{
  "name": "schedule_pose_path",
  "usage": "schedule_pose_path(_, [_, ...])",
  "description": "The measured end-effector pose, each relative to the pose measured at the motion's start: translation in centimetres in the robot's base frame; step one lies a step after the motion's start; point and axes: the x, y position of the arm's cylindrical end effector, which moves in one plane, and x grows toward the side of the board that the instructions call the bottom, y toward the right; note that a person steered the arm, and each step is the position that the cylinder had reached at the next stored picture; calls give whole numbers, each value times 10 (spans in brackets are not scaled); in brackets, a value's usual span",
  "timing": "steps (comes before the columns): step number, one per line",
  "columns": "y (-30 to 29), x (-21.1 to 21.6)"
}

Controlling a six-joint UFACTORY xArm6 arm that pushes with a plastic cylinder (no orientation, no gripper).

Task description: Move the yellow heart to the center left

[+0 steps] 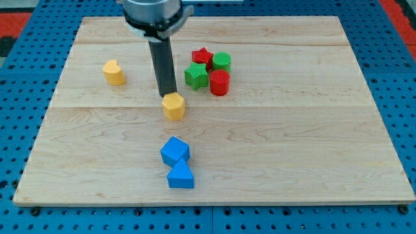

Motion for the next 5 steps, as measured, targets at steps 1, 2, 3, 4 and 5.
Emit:
schedule_pose_path(1, [20, 20])
schedule_pose_path(2, [35, 66])
schedule_pose_path(3, [8, 29])
schedule_pose_path(4, [-28, -27])
schedule_pose_path(5, [-78, -75])
